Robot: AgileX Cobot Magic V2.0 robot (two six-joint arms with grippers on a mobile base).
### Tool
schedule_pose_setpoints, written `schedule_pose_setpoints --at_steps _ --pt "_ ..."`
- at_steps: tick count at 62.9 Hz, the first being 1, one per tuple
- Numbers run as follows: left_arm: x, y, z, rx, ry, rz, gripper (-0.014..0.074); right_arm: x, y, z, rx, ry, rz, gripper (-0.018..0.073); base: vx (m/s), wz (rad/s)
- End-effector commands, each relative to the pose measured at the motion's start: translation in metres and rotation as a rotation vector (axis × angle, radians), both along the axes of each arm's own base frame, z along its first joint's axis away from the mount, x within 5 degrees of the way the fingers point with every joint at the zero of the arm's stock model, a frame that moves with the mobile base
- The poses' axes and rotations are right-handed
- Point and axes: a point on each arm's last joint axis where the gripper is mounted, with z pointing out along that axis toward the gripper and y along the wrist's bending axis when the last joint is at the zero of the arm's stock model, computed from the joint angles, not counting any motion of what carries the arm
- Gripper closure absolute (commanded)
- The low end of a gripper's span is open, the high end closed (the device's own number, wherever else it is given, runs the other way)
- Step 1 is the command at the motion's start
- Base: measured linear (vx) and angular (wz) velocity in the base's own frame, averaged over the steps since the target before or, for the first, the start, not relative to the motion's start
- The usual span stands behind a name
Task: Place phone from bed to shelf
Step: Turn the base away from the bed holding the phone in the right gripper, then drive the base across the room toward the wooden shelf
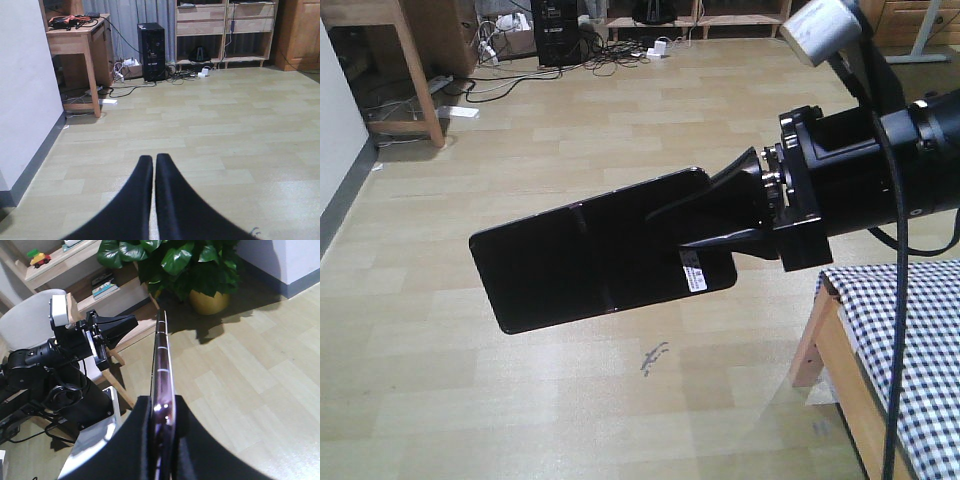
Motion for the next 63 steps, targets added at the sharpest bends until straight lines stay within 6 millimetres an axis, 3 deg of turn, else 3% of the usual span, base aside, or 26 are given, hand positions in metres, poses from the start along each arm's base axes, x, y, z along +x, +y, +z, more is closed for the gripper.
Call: schedule_pose_setpoints --at_steps 1,63 --pt "0.0002 0.0002 0.0044 -0.005 -0.071 0.003 0.0595 -0.0144 0.0012 0.0212 0.095 -0.014 0.056 0.0561 0.24 0.00" --pt "0.0002 0.0002 0.0044 -0.005 -0.071 0.003 0.0595 -0.0144 0.0012 0.0212 0.095 -0.014 0.056 0.0561 0.28 -0.04"
